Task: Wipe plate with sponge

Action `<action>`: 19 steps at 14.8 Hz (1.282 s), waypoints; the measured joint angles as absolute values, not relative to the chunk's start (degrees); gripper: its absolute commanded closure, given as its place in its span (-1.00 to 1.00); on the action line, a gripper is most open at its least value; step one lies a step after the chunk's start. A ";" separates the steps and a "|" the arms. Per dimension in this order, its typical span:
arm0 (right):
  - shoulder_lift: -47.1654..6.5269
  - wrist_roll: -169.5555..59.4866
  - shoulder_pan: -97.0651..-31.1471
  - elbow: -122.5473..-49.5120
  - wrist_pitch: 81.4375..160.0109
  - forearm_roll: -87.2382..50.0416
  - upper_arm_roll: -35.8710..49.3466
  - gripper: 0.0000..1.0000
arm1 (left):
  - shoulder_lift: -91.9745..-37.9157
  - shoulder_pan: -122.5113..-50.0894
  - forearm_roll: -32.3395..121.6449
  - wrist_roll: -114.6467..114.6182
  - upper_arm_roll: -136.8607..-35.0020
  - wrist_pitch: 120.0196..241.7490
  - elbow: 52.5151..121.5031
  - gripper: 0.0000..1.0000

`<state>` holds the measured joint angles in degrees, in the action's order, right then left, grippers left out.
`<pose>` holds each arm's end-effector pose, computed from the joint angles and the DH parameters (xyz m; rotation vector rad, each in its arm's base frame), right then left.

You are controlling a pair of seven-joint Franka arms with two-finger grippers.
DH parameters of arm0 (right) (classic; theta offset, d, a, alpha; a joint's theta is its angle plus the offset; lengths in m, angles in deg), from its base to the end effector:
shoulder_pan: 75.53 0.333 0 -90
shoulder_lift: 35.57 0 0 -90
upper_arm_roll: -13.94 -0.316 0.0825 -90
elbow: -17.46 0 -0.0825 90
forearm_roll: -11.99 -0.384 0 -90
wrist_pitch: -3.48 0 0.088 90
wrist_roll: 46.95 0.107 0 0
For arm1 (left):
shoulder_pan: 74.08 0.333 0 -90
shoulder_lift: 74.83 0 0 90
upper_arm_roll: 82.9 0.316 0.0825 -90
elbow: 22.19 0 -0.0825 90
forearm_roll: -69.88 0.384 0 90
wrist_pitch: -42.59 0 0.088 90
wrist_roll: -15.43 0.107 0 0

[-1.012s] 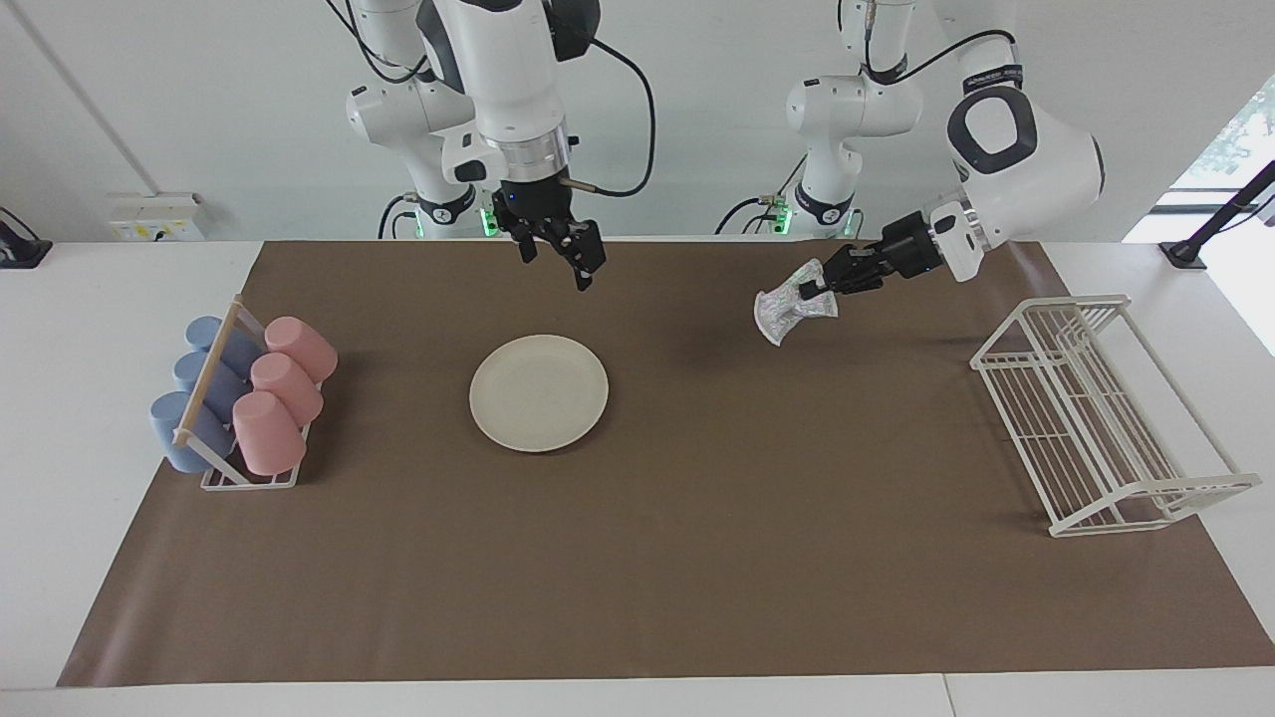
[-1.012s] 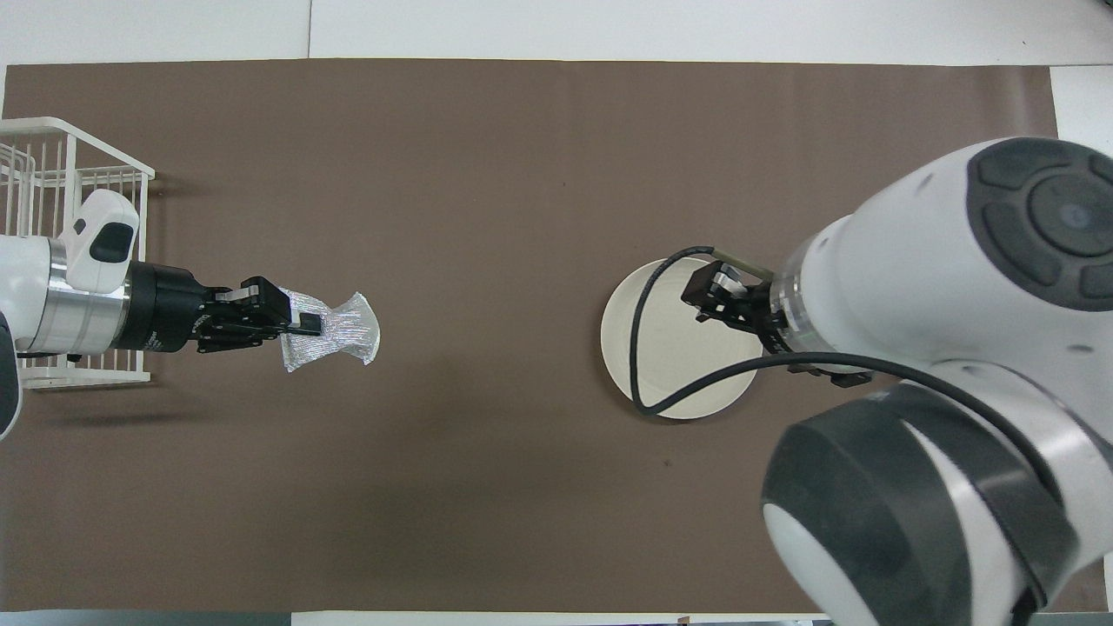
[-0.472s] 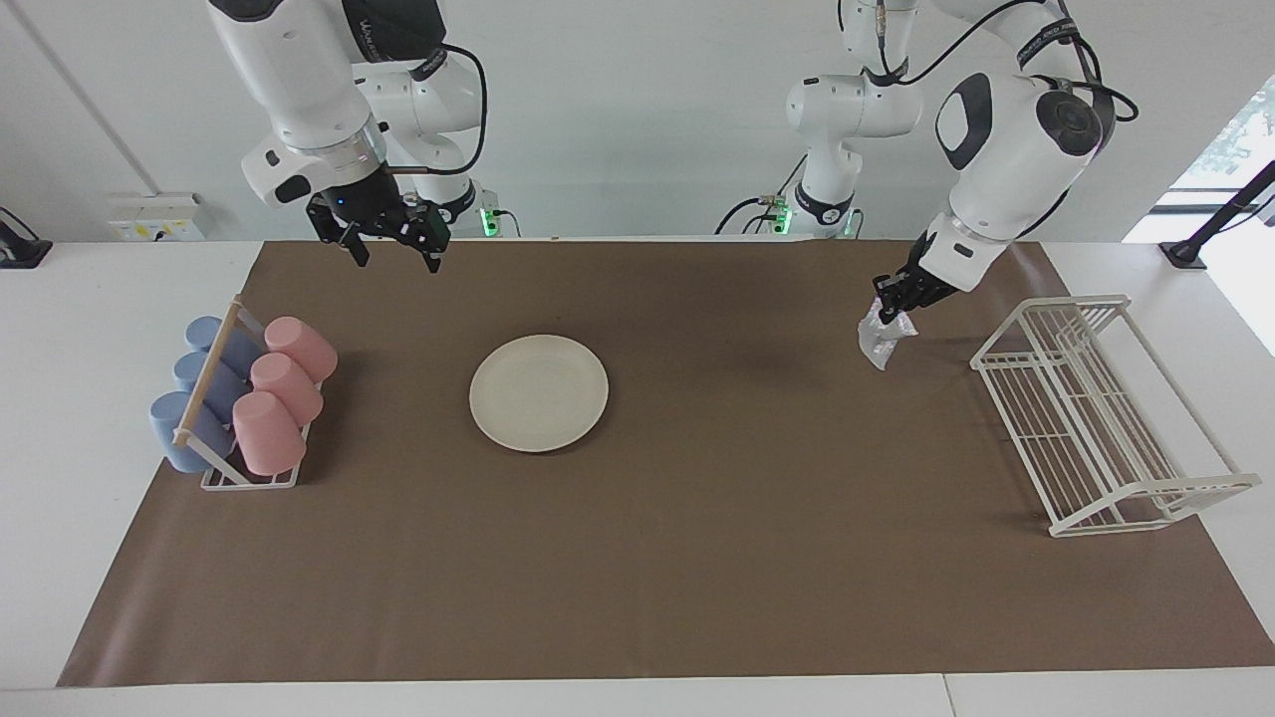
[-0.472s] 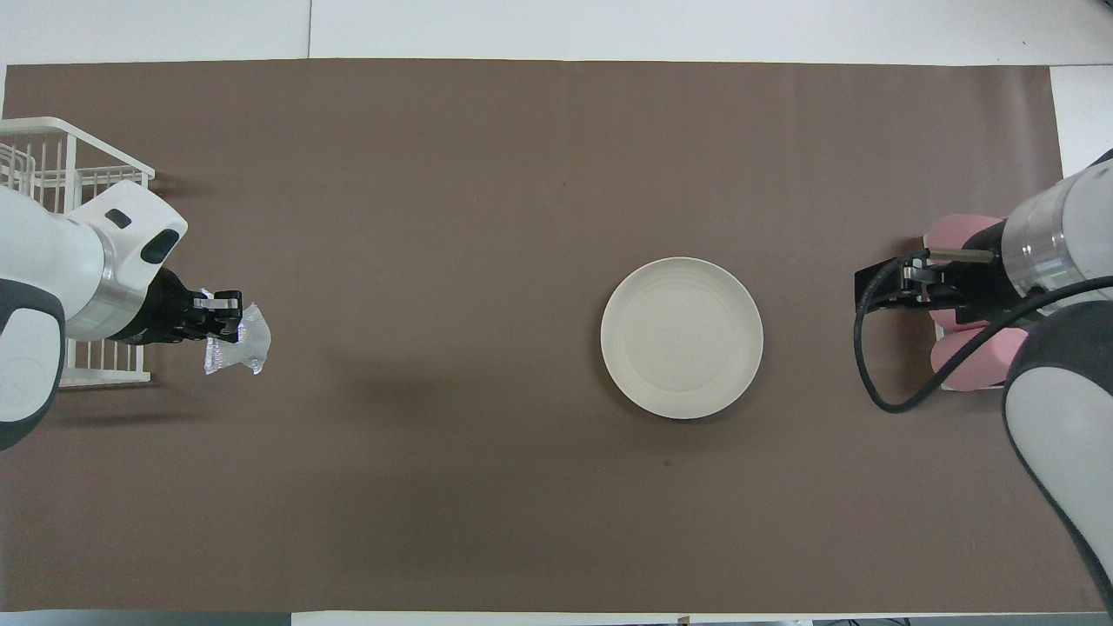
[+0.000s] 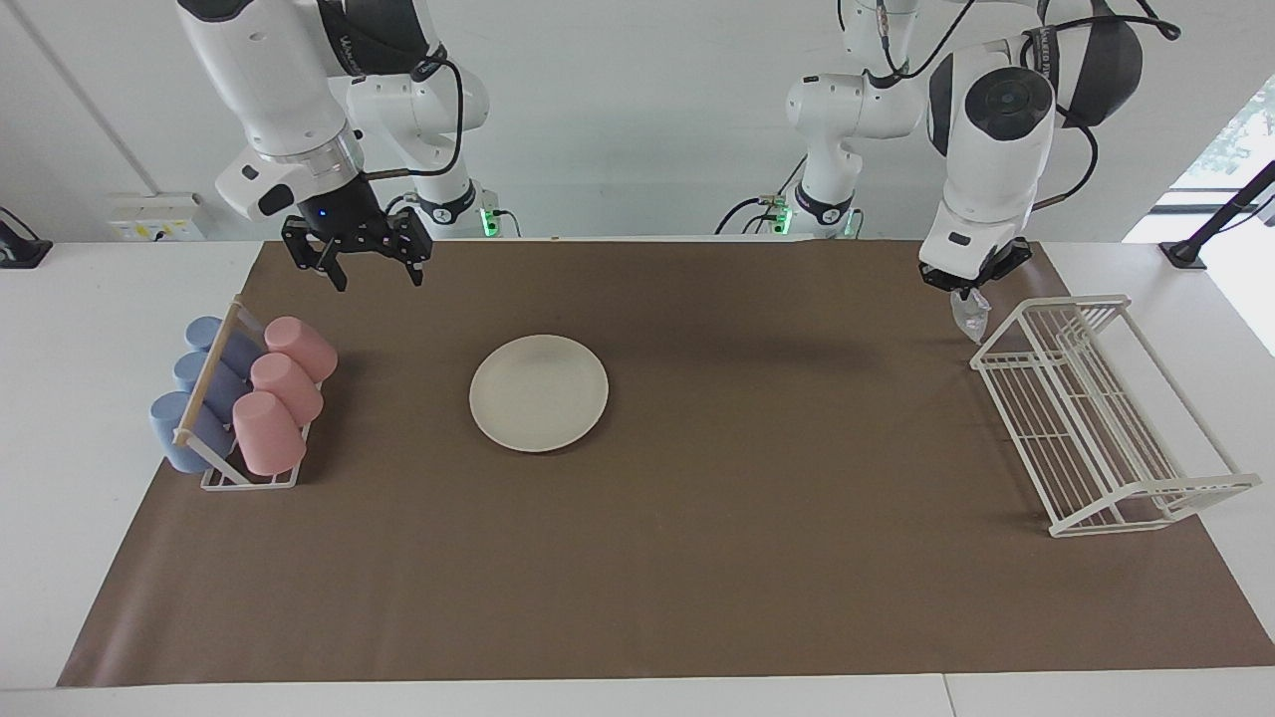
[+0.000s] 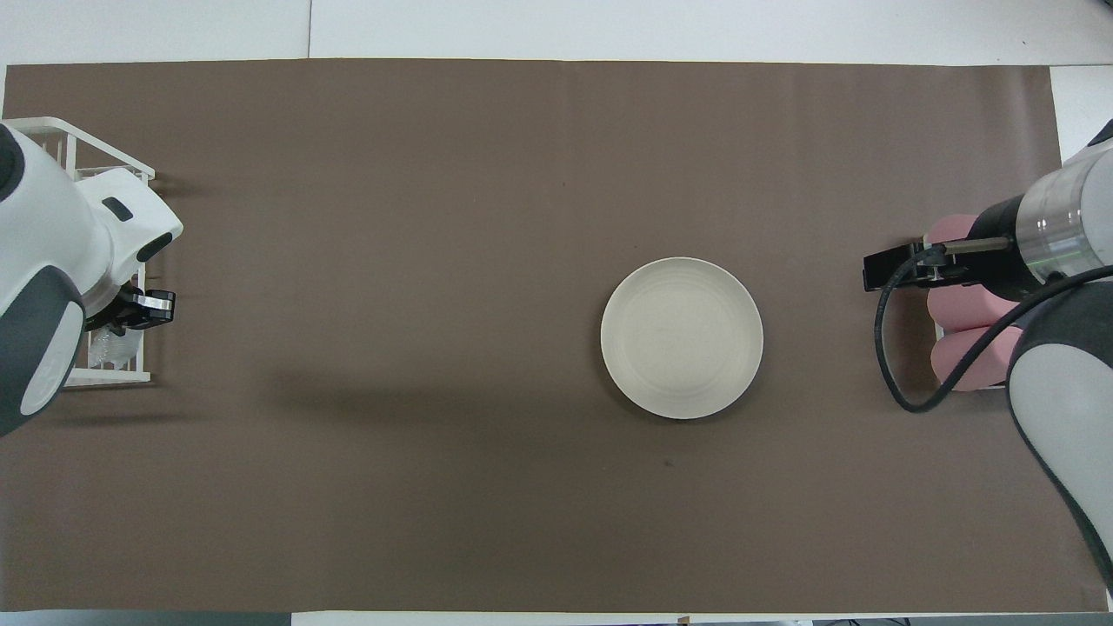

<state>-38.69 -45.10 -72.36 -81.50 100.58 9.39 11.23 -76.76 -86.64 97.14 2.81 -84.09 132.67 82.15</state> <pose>0.5426 0.0609 0.5910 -3.0959 -0.1009 -0.0295 0.5266 -0.0786 0.5379 -2.6267 0.0955 0.1309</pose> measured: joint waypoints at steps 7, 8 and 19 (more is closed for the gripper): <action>-35.82 -47.52 -73.78 -78.55 101.06 9.39 11.38 -1.00 | -69.34 -86.57 122.02 2.03 -83.62 132.76 82.07 1.00; -35.82 -47.52 -73.86 -78.50 100.90 9.39 11.41 -1.00 | -68.13 -86.54 124.40 0.80 -83.58 132.91 82.09 1.00; -35.82 -47.67 -77.42 -78.34 100.65 9.40 11.95 -1.00 | -61.61 -84.80 127.19 -17.67 -83.31 138.85 84.20 1.00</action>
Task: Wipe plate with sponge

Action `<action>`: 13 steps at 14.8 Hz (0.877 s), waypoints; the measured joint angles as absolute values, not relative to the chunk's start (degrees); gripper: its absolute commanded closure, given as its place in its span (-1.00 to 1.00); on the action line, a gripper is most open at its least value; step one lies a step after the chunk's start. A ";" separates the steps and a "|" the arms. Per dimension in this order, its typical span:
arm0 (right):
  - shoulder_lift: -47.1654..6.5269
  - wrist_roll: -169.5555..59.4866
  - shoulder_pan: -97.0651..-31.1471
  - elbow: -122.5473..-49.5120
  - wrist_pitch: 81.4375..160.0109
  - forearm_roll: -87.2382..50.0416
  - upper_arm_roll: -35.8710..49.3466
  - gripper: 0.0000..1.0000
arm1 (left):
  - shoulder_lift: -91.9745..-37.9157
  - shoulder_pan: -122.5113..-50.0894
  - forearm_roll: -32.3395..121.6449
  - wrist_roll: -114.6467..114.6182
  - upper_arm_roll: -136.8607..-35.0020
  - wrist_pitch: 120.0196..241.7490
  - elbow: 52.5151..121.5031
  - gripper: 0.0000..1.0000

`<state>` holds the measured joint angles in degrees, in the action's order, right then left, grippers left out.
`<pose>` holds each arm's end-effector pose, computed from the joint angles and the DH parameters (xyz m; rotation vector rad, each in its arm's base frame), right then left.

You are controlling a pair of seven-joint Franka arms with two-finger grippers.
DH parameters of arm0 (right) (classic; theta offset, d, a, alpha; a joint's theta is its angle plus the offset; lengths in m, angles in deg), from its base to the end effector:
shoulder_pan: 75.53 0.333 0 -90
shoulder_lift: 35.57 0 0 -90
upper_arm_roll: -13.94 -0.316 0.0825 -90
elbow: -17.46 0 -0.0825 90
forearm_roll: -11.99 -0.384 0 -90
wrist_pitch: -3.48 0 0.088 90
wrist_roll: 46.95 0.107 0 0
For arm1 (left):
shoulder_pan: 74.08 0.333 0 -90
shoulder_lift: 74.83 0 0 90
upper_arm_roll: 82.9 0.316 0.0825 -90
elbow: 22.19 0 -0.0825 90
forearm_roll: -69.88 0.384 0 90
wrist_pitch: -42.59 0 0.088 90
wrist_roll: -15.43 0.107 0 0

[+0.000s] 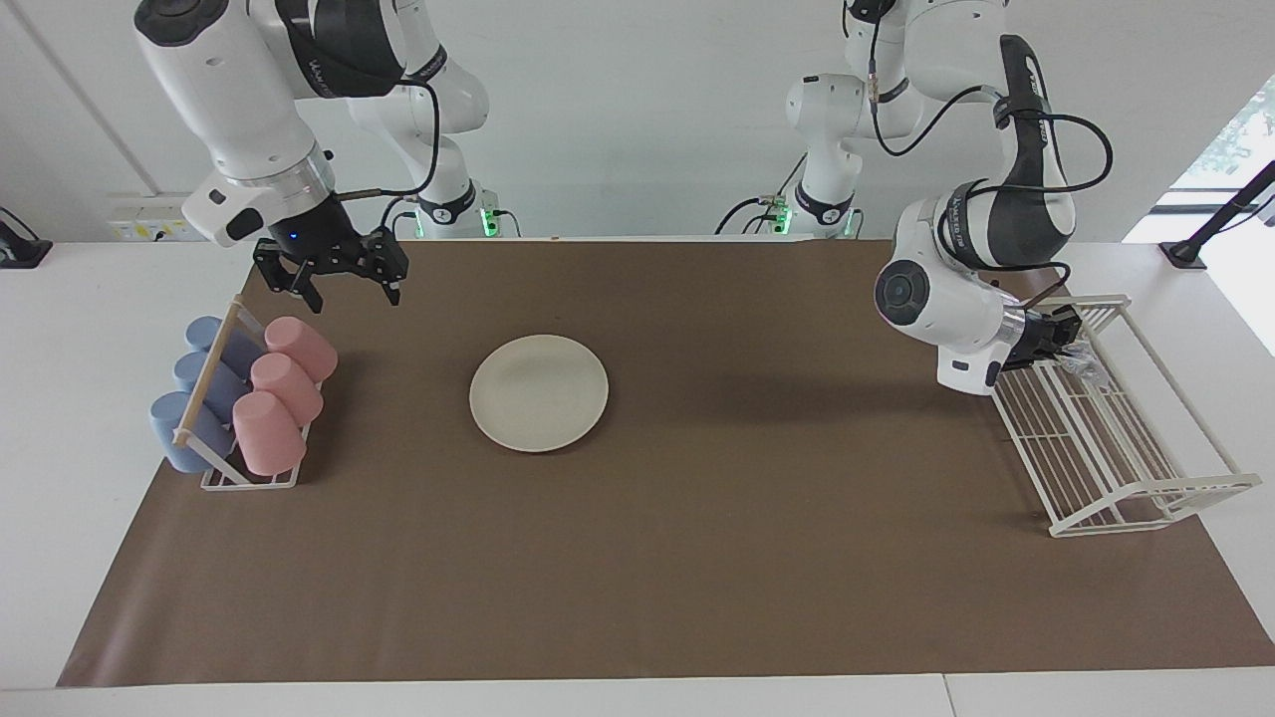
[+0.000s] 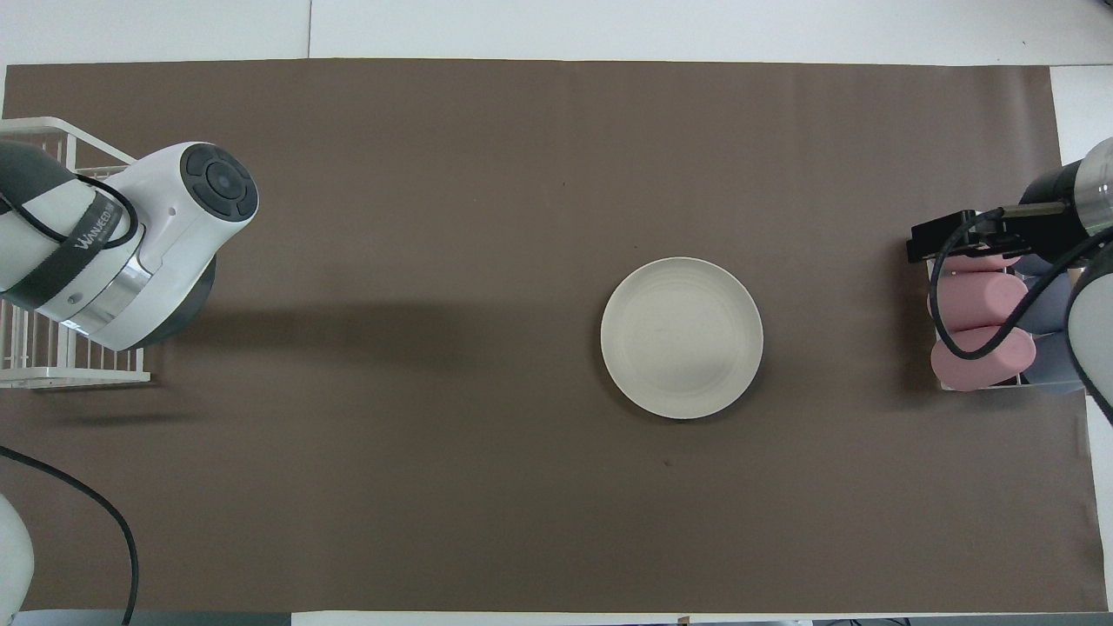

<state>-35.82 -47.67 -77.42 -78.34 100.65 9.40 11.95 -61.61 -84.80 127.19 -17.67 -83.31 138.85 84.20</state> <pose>0.5623 0.0053 0.5900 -3.0966 -0.0144 -0.0442 0.5923 -0.0333 0.4092 -2.1196 -0.0457 -0.0171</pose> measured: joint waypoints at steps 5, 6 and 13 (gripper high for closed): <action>-35.82 -49.02 -77.67 -77.91 100.65 9.42 14.07 -1.00 | -61.62 -83.74 127.19 -19.67 -83.29 141.10 85.71 1.00; -35.84 -49.04 -77.67 -77.30 100.62 9.43 14.17 -1.00 | -61.62 -83.71 127.19 -19.75 -83.31 141.33 85.75 0.90; -35.84 -49.05 -77.56 -75.94 99.24 9.59 14.32 -1.00 | -61.78 -83.64 127.19 -19.84 -83.39 142.38 85.75 -1.00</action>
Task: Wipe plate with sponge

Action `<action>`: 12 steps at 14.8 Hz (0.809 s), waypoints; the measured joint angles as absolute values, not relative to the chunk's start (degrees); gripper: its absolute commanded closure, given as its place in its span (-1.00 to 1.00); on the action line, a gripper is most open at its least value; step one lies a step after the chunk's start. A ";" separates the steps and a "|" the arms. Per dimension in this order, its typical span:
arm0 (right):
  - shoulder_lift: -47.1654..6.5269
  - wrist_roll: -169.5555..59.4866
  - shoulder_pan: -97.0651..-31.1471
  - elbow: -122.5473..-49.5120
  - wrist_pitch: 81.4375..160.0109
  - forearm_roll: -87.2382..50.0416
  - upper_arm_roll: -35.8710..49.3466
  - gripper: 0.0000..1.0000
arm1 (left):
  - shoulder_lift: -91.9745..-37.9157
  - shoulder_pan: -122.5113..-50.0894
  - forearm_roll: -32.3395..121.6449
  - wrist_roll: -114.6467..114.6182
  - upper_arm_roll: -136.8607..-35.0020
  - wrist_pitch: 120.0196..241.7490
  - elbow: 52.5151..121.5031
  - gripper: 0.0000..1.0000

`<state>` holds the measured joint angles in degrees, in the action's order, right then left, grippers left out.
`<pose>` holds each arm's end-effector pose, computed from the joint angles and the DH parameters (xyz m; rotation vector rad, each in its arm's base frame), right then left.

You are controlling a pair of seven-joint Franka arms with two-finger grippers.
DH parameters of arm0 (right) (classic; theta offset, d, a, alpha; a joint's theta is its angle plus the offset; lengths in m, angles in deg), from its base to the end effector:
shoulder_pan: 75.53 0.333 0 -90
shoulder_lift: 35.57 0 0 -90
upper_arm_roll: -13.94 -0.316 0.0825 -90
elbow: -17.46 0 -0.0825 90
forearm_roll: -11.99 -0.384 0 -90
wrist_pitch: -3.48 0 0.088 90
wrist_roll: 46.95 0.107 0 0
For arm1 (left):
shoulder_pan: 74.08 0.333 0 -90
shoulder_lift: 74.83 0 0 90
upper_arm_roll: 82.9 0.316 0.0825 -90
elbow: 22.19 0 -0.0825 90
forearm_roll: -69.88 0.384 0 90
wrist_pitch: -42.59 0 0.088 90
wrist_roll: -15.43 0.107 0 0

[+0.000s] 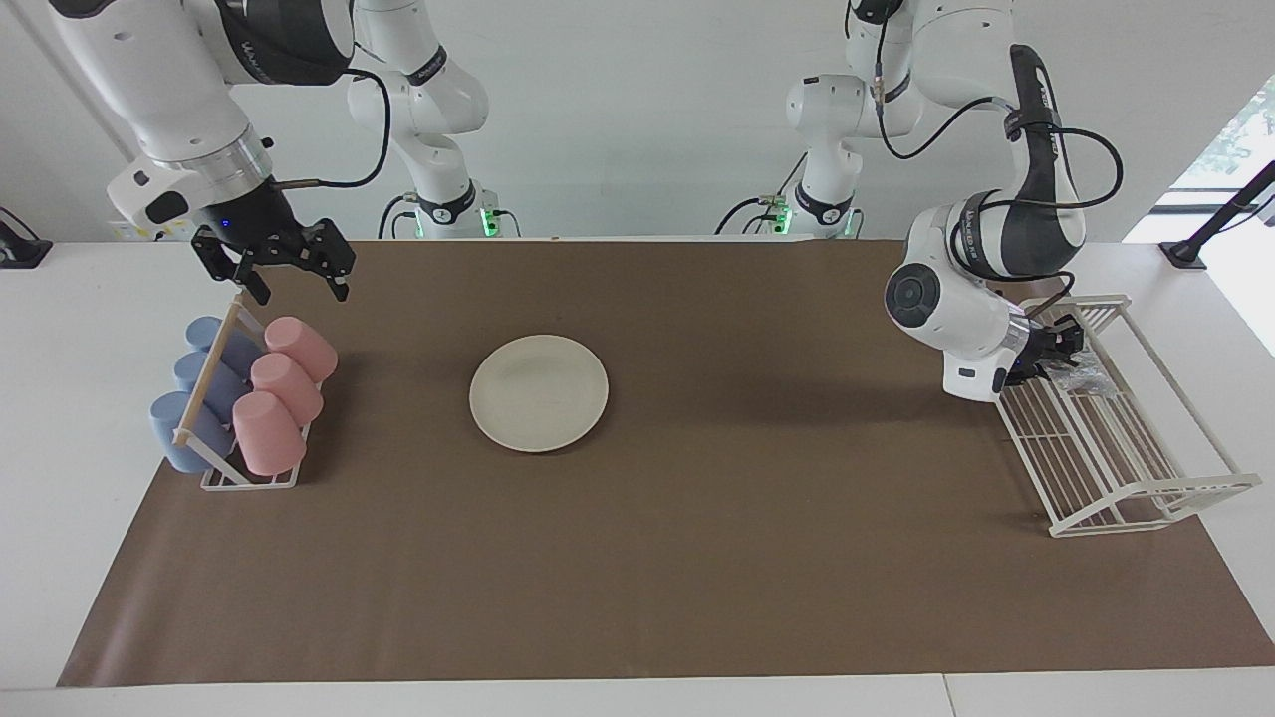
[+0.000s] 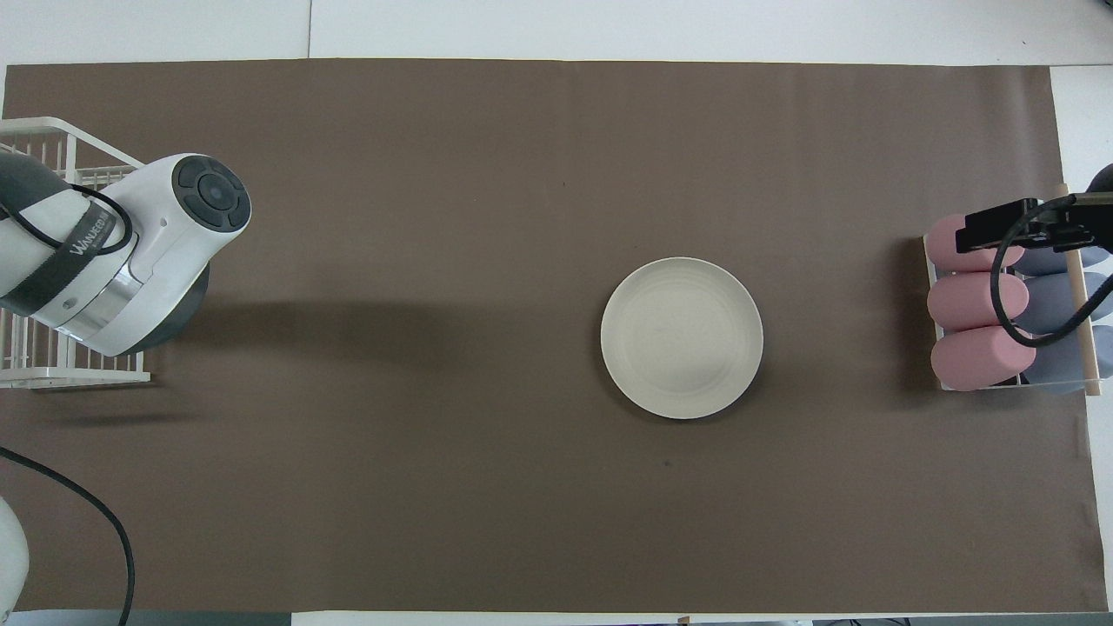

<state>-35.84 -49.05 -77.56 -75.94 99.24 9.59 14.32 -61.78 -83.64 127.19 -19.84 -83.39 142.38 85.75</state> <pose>0.5614 -0.0195 0.6080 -3.1007 0.0134 -0.0737 0.5925 -0.0274 0.3992 -2.1474 -0.0618 -0.0586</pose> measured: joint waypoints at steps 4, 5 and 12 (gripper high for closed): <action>-35.84 -49.05 -77.59 -75.94 99.23 9.61 14.35 -1.00 | -62.01 -83.63 127.18 -19.84 -83.39 143.00 85.74 -1.00; -35.84 -49.05 -77.58 -75.94 99.23 9.61 14.35 -1.00 | -62.03 -83.63 127.18 -19.84 -83.39 143.01 85.74 -1.00; -35.84 -49.05 -77.58 -75.92 99.23 9.61 14.33 -1.00 | -63.91 -82.63 111.13 -13.03 -83.08 142.99 78.58 -1.00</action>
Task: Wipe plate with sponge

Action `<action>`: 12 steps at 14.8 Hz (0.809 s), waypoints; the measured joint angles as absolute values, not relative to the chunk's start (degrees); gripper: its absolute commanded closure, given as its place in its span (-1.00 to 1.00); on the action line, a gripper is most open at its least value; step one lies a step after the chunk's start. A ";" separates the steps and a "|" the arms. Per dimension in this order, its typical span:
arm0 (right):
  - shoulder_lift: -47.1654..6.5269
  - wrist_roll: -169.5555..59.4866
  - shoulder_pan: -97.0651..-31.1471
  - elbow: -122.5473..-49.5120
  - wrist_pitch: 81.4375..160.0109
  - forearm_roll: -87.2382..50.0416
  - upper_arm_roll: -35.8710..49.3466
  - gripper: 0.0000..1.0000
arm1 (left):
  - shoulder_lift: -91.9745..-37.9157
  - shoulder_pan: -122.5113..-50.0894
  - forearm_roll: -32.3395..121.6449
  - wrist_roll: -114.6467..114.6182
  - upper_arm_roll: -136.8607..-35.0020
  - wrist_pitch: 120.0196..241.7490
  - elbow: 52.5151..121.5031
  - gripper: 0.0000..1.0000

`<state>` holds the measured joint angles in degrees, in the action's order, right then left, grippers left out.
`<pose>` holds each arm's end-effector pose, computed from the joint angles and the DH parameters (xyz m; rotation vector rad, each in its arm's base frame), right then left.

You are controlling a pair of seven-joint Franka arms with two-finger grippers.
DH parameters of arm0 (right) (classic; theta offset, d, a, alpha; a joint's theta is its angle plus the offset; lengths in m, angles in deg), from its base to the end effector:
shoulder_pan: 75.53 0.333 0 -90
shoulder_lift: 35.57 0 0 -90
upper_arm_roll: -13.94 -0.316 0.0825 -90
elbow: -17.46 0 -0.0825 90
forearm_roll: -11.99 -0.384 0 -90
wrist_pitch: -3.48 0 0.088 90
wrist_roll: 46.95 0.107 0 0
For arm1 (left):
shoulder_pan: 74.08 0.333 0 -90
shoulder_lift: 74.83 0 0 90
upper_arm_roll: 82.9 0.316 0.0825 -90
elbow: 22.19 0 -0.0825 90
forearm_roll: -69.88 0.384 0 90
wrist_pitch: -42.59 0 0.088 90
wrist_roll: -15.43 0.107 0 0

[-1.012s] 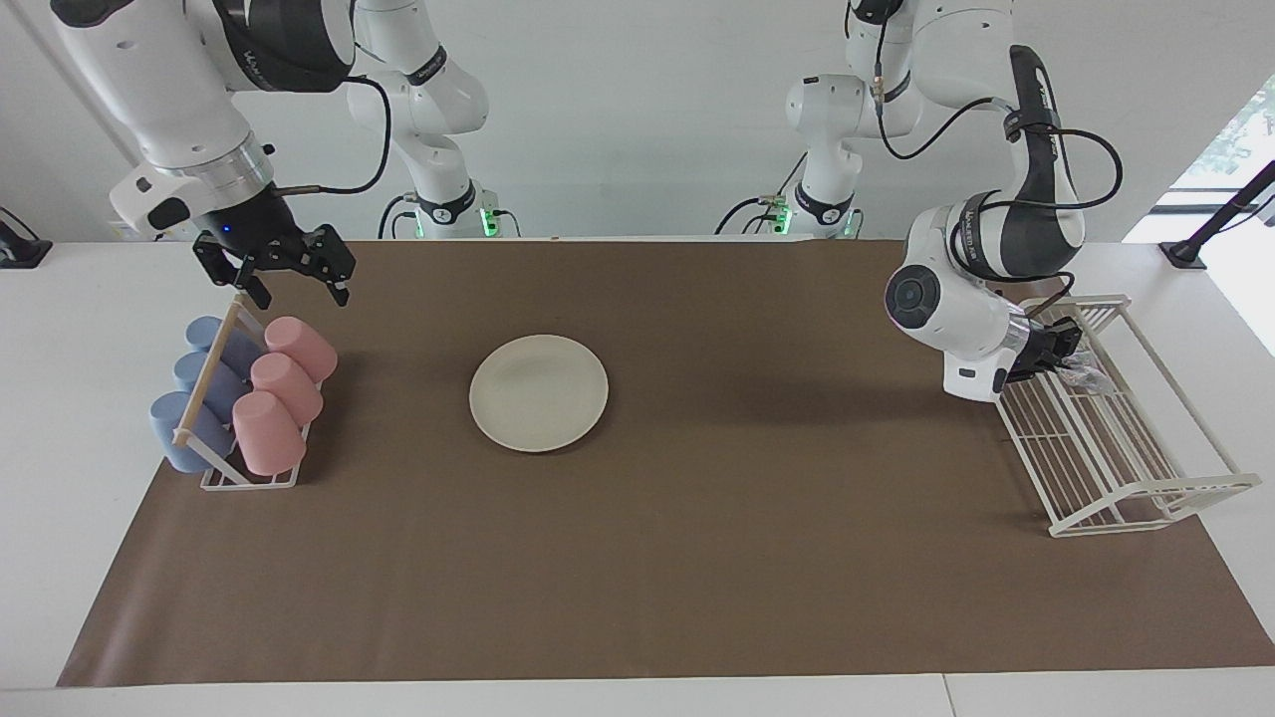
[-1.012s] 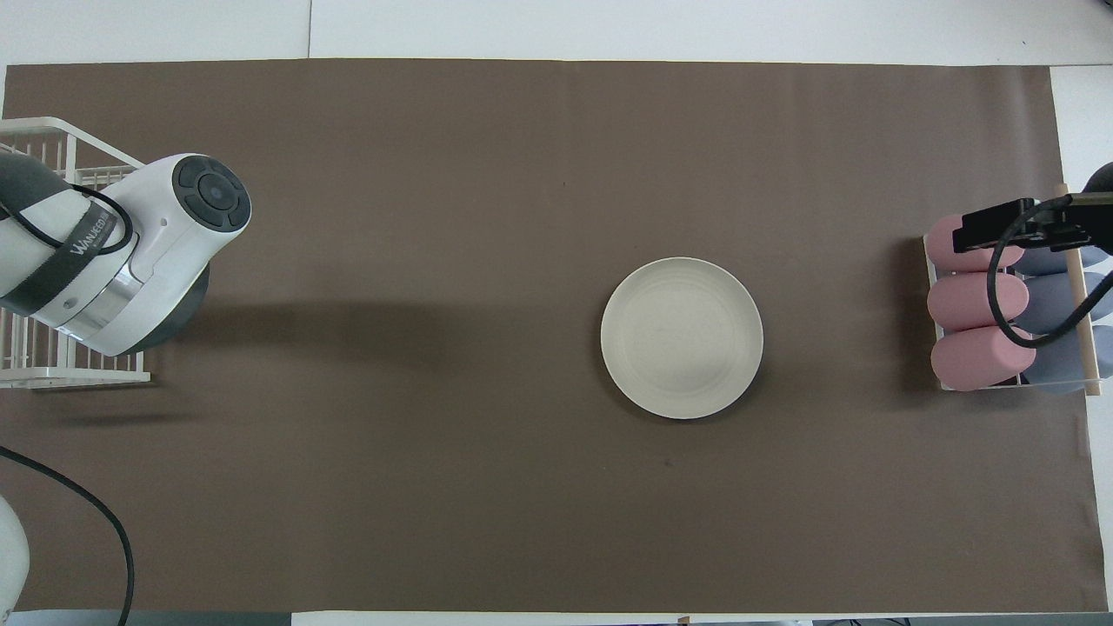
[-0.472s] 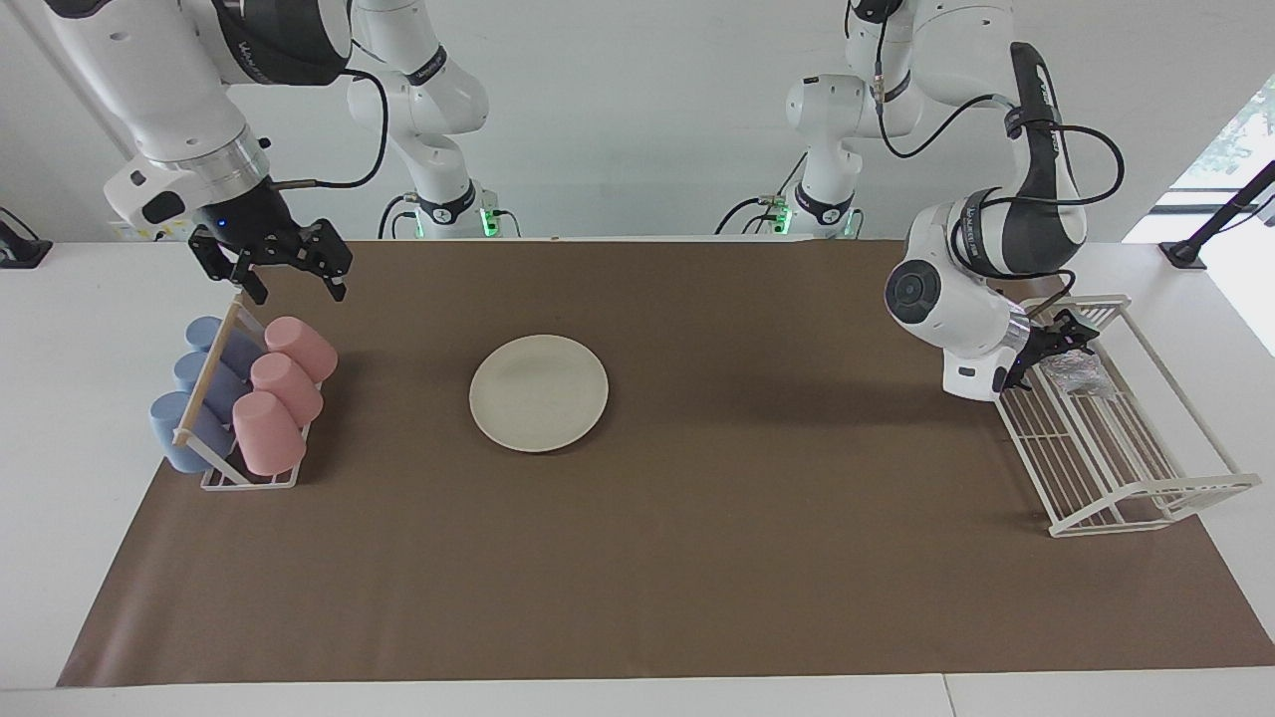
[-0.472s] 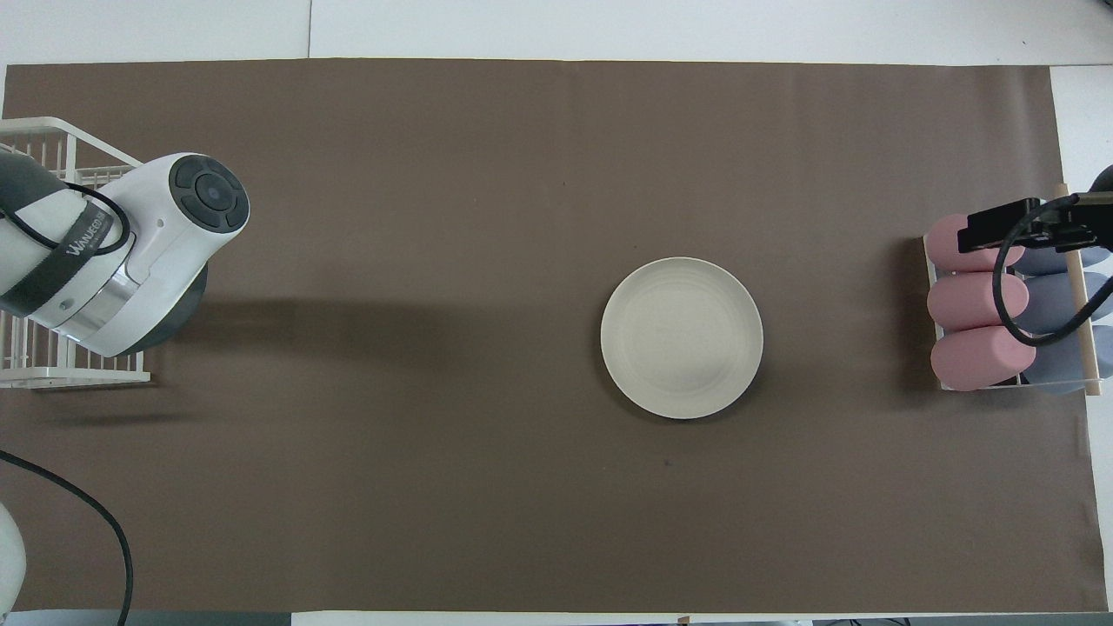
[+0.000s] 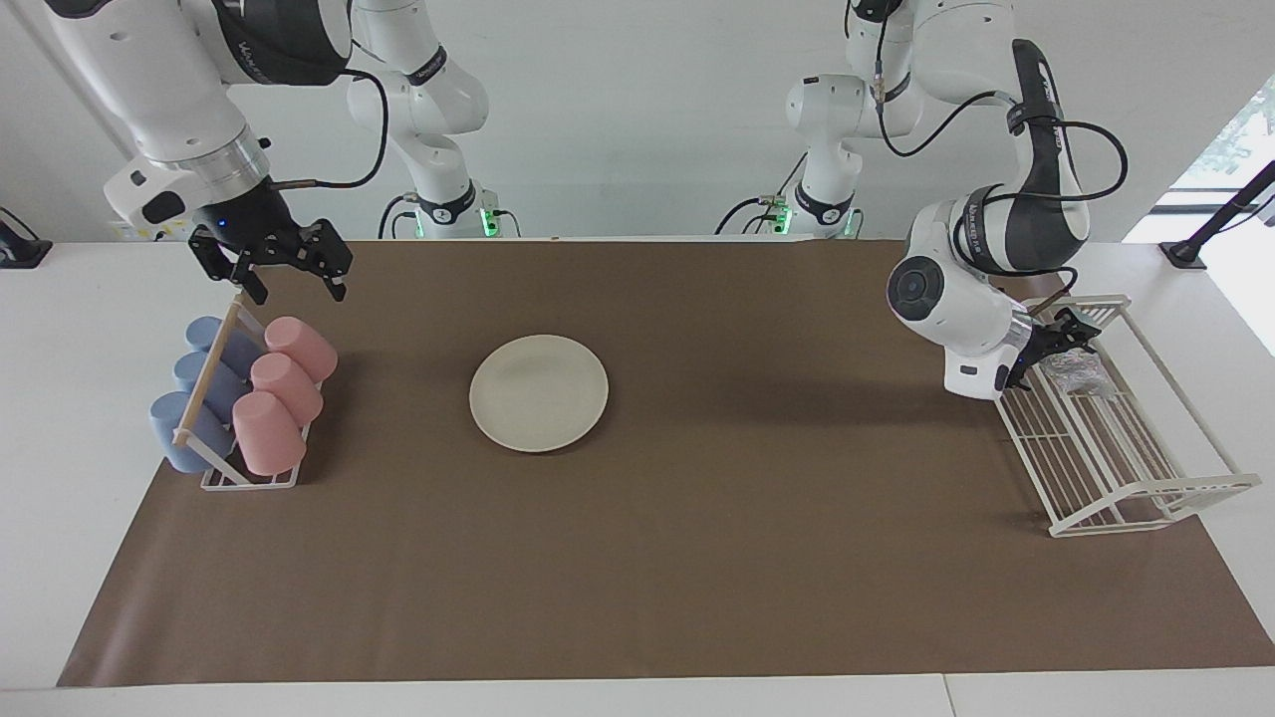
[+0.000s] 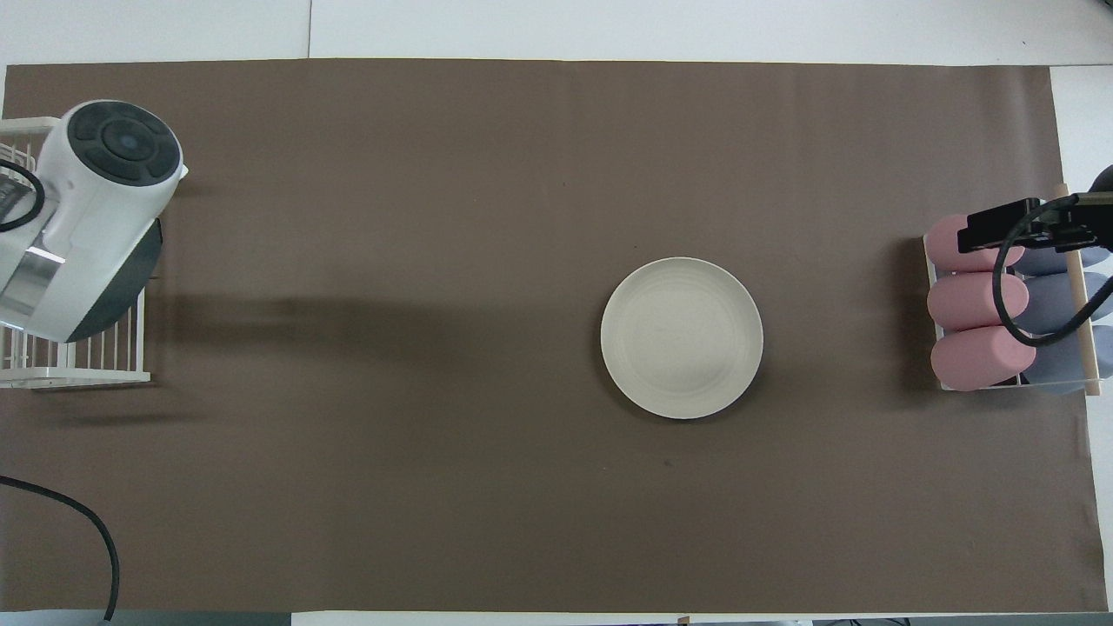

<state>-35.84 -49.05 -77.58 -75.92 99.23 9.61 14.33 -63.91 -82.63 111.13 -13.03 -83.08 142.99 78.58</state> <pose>0.5614 -0.0199 0.6082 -3.1011 0.0142 -0.0739 0.6037 -0.0330 0.4608 -2.4204 -0.1649 -0.0534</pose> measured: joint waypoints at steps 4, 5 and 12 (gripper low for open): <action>-35.84 -49.05 -77.53 -75.92 99.23 9.61 14.29 -1.00 | -66.64 -81.47 98.65 -11.05 -82.81 142.54 75.47 -1.00; -35.84 -49.05 -77.52 -75.92 99.23 9.61 14.28 -1.00 | -67.73 -81.17 95.64 -10.50 -82.80 142.36 75.30 -1.00; -35.84 -49.05 -77.46 -75.92 99.23 9.61 14.22 -1.00 | -78.79 -77.60 77.69 2.09 -82.70 132.37 74.98 -1.00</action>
